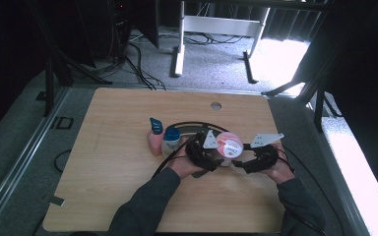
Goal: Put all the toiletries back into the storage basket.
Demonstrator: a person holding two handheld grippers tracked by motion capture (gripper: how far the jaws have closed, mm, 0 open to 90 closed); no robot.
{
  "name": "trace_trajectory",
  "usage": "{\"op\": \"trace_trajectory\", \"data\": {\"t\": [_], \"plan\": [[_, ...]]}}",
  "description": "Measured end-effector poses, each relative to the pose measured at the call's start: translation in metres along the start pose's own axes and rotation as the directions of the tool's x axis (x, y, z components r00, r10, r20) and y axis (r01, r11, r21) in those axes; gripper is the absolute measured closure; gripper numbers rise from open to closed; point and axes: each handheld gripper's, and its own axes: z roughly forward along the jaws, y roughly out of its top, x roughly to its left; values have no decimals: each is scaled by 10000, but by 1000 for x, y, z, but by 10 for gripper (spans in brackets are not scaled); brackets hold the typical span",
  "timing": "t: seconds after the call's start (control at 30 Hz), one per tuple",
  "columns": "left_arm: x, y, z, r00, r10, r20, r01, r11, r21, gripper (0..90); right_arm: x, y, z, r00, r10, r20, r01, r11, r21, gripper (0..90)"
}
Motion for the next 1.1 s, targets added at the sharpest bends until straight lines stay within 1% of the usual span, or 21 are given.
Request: {"op": "trace_trajectory", "data": {"t": [0.03, 0.17, 0.47, 0.7, 0.9, 1.1], "plan": [[1, 0, 1, 10000, -58, 1, 58, 10000, -23, 257, -1, 1, 0, 10000, 10, 14, -10, 10000, 11, 228], [2, 1, 2, 10000, -56, -30, 56, 10000, -42, 259, -3, 3, 1, 10000, -47, 55, 47, 10000, 77, 228], [6, 5, 5, 10000, 56, -34, -56, 9999, 140, 259, -7, 3, 1, 9999, -41, 110, 39, 9999, 132, 228], [8, 7, 7, 9999, 71, -75, -70, 9999, 140, 259, -10, 3, 2, 9999, 39, 135, -41, 9999, 94, 229], [10, 7, 9, 9999, -37, -114, 38, 10000, 62, 259, -13, 4, 2, 9998, 43, 172, -45, 9999, 99, 229], [13, 6, 12, 9997, -189, -166, 189, 9998, -13, 259, -17, 6, 5, 9997, 155, 173, -156, 9998, 90, 230]]}}
